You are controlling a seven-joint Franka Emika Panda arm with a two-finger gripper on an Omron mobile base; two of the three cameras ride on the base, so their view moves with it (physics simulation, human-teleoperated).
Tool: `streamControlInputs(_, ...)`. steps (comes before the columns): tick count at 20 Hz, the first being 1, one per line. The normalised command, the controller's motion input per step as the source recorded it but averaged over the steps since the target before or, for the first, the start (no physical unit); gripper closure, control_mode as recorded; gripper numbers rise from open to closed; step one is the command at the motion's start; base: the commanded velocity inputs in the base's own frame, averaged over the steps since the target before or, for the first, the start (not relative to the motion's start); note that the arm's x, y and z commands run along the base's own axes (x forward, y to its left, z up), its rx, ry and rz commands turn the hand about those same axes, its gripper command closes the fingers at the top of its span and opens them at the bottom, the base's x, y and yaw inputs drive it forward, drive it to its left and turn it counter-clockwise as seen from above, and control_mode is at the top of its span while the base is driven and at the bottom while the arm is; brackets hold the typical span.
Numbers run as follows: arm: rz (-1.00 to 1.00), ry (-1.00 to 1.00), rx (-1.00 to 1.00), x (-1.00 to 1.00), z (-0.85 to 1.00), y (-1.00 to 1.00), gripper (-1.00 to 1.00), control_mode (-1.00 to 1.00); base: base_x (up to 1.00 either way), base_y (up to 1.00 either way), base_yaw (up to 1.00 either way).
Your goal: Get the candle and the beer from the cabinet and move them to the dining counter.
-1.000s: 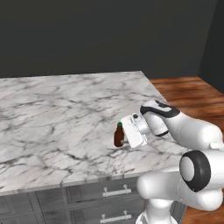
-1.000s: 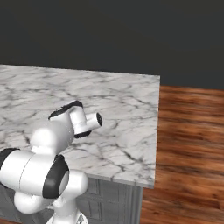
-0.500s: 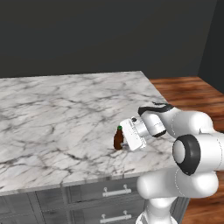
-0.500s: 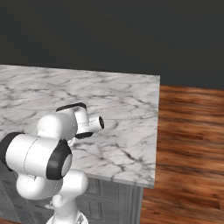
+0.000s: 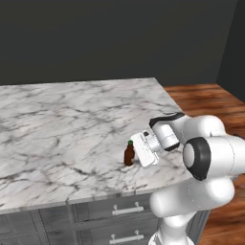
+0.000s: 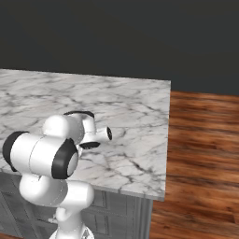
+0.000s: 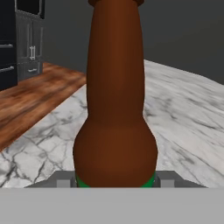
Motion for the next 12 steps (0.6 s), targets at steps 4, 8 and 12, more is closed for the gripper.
streamControlInputs(4,0.01,0.00,0.00,0.14,-0.11,0.00,1.00,-1.00,0.00,0.00,0.00)
streamControlInputs(8,0.01,0.00,0.00,0.12,-0.12,0.00,1.00,-1.00,0.00,0.00,0.00)
streamControlInputs(12,0.00,0.00,0.01,0.09,-0.20,-0.01,1.00,-1.00,0.00,0.00,0.00)
